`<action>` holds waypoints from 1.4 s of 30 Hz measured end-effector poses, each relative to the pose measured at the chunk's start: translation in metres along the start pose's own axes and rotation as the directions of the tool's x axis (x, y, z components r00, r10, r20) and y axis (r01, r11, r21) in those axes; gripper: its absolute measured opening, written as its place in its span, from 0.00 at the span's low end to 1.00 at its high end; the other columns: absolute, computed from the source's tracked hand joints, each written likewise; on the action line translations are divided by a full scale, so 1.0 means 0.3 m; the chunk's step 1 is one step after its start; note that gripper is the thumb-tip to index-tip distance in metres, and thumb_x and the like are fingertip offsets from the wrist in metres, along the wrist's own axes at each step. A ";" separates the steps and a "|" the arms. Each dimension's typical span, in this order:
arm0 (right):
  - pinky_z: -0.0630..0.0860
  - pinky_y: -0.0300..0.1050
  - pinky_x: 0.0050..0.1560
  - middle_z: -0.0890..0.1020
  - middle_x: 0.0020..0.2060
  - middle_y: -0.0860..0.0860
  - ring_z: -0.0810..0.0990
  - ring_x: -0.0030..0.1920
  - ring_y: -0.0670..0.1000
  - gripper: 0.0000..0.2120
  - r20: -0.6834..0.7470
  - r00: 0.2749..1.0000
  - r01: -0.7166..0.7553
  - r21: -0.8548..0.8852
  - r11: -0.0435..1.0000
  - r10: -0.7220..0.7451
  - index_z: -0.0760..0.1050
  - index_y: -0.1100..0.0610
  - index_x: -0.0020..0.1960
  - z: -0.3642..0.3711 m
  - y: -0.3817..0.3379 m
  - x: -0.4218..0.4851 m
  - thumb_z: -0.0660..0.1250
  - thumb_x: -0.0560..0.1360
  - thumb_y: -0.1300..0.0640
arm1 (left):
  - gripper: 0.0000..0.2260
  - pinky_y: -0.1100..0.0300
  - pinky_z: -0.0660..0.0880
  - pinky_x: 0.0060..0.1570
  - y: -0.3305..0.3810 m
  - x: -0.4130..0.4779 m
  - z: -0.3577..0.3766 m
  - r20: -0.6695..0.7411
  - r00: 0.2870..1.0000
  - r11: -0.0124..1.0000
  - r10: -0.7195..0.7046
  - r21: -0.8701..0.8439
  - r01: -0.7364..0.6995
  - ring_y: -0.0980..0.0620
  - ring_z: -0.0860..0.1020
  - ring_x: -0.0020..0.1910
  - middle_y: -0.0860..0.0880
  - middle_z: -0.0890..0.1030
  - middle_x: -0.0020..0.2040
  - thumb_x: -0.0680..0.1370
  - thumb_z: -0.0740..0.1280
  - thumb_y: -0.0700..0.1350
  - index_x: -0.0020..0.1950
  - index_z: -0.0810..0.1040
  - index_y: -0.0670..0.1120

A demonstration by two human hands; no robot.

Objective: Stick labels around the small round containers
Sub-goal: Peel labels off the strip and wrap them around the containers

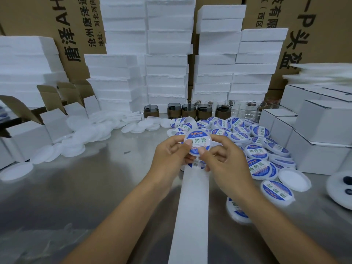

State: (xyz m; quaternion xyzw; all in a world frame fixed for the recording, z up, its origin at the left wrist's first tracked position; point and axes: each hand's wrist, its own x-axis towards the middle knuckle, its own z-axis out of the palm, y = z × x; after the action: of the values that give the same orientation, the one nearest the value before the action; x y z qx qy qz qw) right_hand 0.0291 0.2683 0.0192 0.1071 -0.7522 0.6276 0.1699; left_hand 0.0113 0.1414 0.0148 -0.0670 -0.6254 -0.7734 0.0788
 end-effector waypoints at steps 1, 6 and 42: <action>0.76 0.40 0.35 0.81 0.32 0.51 0.78 0.30 0.45 0.13 0.015 1.000 -0.004 0.013 1.000 0.003 0.70 0.43 0.49 0.000 -0.001 0.001 0.69 0.73 0.58 | 0.05 0.61 0.79 0.38 0.000 0.001 -0.002 -0.010 1.000 1.000 -0.001 -0.011 0.001 0.52 0.78 0.33 0.47 0.83 0.38 0.78 0.65 0.40 0.52 0.77 0.42; 0.74 0.32 0.29 0.79 0.31 0.50 0.77 0.27 0.40 0.13 0.029 0.999 -0.016 0.044 0.999 0.015 0.70 0.44 0.51 -0.006 0.000 0.010 0.68 0.74 0.60 | 0.03 0.61 0.80 0.39 -0.007 0.004 -0.002 0.004 1.000 1.000 -0.003 0.009 0.003 0.52 0.80 0.35 0.48 0.84 0.38 0.77 0.66 0.42 0.49 0.78 0.46; 0.77 0.52 0.37 0.82 0.32 0.55 0.81 0.35 0.59 0.18 0.063 0.884 0.199 -0.948 0.250 -0.463 0.81 0.61 0.48 -0.123 0.084 0.081 0.78 0.58 0.63 | 0.15 0.50 0.68 0.59 -0.085 0.543 -0.496 -0.284 0.948 0.115 0.142 0.956 0.269 0.39 0.69 0.61 0.38 0.71 0.62 0.79 0.61 0.47 0.63 0.71 0.41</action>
State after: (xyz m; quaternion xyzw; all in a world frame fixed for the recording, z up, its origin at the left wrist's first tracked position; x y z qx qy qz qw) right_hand 0.0020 0.3106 0.0115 0.0730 -0.9069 0.0351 0.4135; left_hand -0.1541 -0.0050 -0.0077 0.1501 -0.9610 -0.1635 0.1652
